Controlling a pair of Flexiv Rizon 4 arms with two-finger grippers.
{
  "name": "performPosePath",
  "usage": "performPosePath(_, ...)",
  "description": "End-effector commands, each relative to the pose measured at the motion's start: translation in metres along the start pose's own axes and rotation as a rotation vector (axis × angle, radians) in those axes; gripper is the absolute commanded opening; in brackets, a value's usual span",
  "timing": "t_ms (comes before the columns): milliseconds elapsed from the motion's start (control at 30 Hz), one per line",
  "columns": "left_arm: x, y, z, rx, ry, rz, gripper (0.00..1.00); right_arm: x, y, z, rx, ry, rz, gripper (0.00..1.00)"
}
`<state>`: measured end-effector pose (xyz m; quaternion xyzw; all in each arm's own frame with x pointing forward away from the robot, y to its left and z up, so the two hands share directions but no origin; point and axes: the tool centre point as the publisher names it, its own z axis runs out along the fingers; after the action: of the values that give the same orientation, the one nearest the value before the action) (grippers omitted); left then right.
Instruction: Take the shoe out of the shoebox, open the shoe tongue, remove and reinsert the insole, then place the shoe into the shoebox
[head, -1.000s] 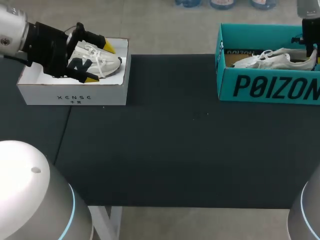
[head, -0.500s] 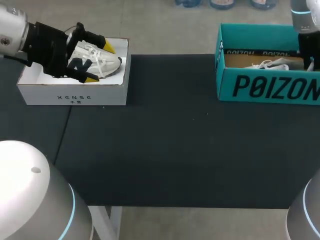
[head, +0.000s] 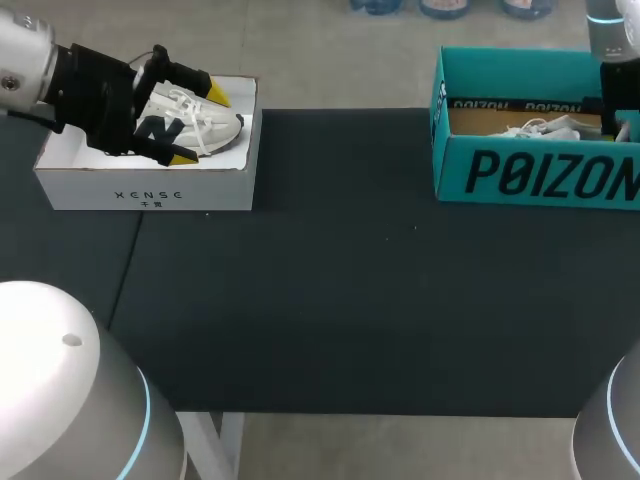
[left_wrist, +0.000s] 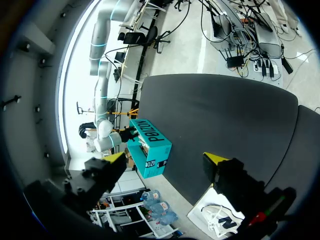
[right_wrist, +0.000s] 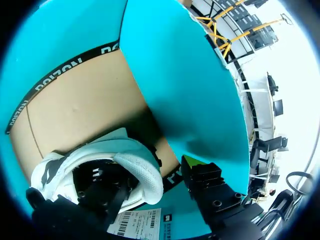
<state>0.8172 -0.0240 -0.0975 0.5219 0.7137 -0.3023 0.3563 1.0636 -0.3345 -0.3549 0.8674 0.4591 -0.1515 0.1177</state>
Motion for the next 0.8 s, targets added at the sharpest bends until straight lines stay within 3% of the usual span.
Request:
performPosePath(33,0.0,0.0,0.0,-0.002,0.002,0.0,1.0,-0.012,-0.004,-0.016,-0.011,0.018,0.001,0.74)
performPosePath(233,0.0,0.0,0.0,-0.002,0.002,0.0,1.0,-0.02,-0.006,-0.054,-0.03,0.09,-0.009,0.71)
performPosePath(433,0.0,0.0,0.0,-0.002,0.002,0.0,1.0,-0.02,-0.015,-0.104,-0.053,0.199,-0.076,0.9)
performPosePath(567,0.0,0.0,0.0,-0.002,0.002,0.0,1.0,-0.017,-0.03,-0.136,-0.039,0.299,-0.145,0.87)
performPosePath(633,0.0,0.0,0.0,-0.002,0.002,0.0,1.0,-0.016,-0.039,-0.147,-0.048,0.329,-0.186,0.89)
performPosePath(700,0.0,0.0,0.0,-0.002,0.002,0.0,1.0,-0.014,-0.05,-0.157,-0.061,0.37,-0.244,1.0)
performPosePath(800,0.0,0.0,0.0,-0.002,0.002,0.0,1.0,-0.015,-0.068,-0.173,-0.103,0.447,-0.395,1.0)
